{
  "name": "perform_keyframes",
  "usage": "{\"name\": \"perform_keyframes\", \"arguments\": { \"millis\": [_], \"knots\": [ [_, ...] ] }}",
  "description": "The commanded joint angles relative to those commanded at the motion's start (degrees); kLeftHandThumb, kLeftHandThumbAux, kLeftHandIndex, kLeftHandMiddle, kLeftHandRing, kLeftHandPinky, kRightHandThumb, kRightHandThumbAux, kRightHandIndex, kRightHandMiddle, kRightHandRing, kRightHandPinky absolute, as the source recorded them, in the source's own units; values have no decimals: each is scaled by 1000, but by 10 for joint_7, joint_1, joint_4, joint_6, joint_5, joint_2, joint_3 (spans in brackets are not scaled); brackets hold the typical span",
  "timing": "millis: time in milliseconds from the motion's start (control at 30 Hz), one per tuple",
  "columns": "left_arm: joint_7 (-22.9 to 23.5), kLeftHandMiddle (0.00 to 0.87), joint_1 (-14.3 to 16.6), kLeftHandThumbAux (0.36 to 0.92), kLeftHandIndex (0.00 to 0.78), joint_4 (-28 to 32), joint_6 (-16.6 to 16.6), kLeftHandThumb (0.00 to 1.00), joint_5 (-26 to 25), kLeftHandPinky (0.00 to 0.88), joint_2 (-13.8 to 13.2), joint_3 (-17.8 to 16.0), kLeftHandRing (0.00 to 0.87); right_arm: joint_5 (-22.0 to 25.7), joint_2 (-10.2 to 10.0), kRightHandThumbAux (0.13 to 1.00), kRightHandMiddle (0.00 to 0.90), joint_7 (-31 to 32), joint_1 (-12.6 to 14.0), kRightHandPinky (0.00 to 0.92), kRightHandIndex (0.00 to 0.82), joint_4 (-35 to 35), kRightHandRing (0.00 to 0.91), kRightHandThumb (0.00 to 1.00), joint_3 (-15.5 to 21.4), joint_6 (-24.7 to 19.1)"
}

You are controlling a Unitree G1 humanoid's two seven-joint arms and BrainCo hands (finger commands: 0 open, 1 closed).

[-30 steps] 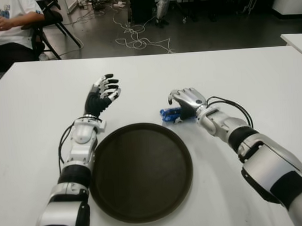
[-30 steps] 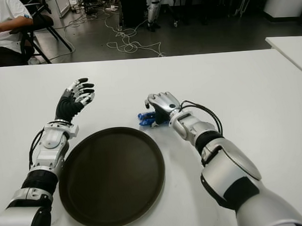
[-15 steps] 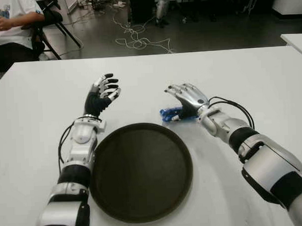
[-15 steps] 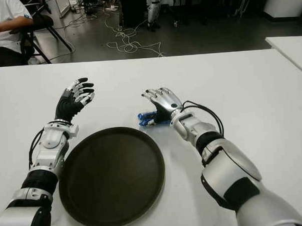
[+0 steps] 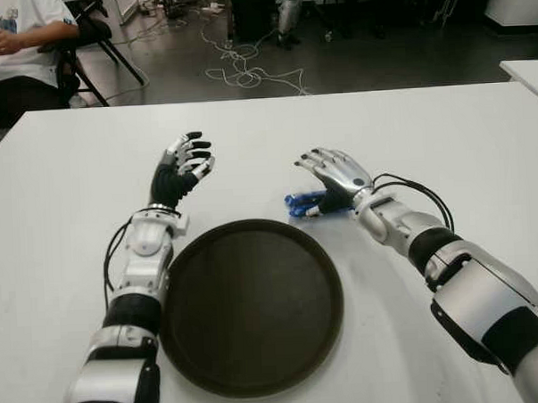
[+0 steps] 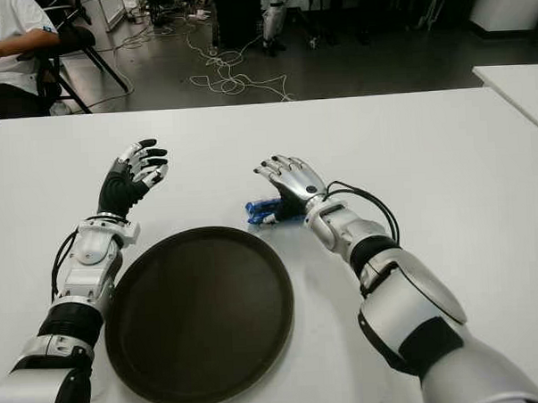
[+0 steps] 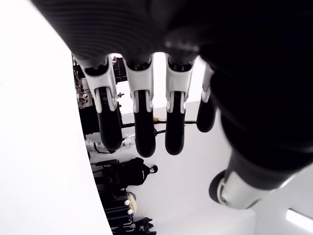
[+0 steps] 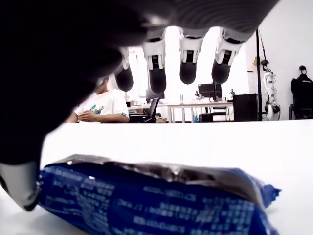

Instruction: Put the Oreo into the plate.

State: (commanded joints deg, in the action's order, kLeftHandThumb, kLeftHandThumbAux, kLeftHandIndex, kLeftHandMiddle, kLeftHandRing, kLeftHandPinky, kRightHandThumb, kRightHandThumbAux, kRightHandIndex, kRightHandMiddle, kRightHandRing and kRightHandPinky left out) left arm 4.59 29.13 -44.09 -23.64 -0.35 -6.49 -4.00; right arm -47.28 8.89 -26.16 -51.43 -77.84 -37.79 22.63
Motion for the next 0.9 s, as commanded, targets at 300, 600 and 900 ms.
{"name": "perform_keyframes", "arguments": {
  "millis": [300, 600, 900],
  "knots": [
    [-4, 278, -2, 707, 199, 3, -2, 216, 4, 277, -1, 2, 266, 1, 1, 586, 28, 18, 0, 95, 7, 0, 44, 5, 6, 0],
    [0, 281, 0, 716, 198, 4, 2, 244, 2, 278, 0, 2, 266, -2, 4, 614, 212, 26, -3, 300, 145, 2, 241, 10, 4, 5],
    [0, 288, 1, 714, 197, 4, 4, 244, 2, 285, 1, 2, 268, -17, 8, 756, 596, 37, -13, 587, 506, 5, 597, 135, -14, 2]
  ]
}}
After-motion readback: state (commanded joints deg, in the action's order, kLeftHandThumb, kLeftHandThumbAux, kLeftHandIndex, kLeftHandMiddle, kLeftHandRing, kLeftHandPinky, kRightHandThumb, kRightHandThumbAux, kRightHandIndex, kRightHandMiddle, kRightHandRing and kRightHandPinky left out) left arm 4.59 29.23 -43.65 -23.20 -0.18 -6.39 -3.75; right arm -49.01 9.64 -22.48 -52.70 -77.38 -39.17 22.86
